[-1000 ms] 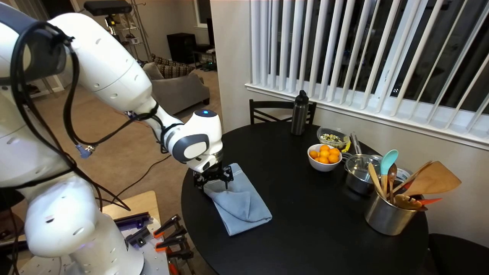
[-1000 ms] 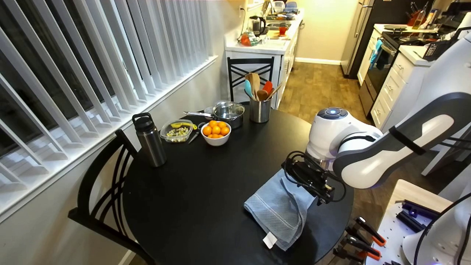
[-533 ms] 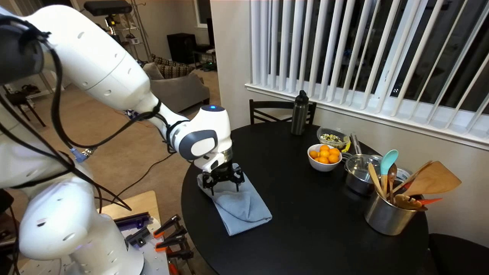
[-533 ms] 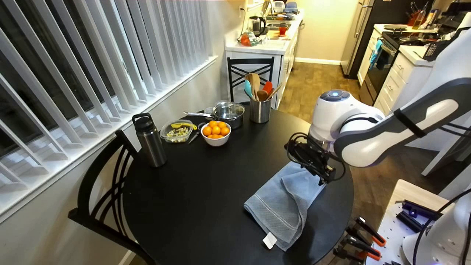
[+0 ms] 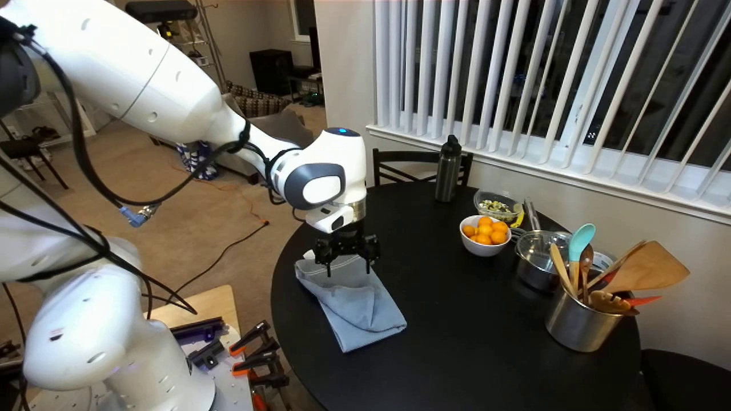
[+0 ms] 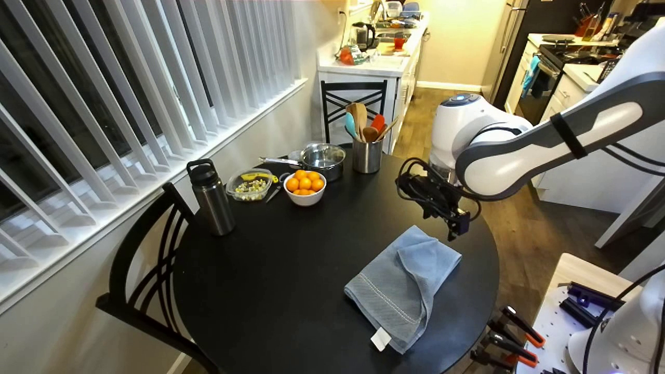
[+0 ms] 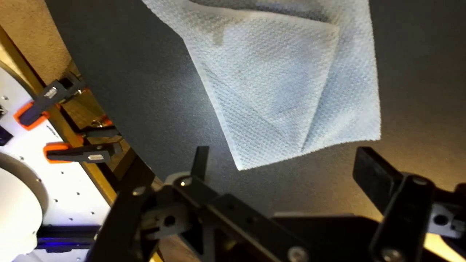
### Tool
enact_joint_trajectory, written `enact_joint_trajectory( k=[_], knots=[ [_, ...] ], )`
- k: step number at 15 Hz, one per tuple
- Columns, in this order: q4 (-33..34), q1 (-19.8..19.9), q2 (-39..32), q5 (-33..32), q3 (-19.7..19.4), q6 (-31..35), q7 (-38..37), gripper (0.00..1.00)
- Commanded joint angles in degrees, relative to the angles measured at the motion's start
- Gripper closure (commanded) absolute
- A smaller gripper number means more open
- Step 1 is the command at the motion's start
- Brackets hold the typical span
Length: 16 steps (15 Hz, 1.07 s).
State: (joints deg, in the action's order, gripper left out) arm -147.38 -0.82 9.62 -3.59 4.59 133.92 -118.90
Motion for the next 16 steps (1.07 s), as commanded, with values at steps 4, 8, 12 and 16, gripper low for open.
enact_joint_trajectory(
  k=[4,8,12,16],
  knots=[
    [1.41,-1.98,-10.84,11.39,-0.08,4.5,7.06,0.0],
    [4.55,-1.97,-15.42,11.89,-0.95,6.12,6.52,0.0],
    [9.31,-1.87,-20.41,14.69,-1.58,5.95,7.91,0.0],
    [13.22,-2.24,-25.33,17.12,-1.52,5.88,8.87,0.0]
  ],
)
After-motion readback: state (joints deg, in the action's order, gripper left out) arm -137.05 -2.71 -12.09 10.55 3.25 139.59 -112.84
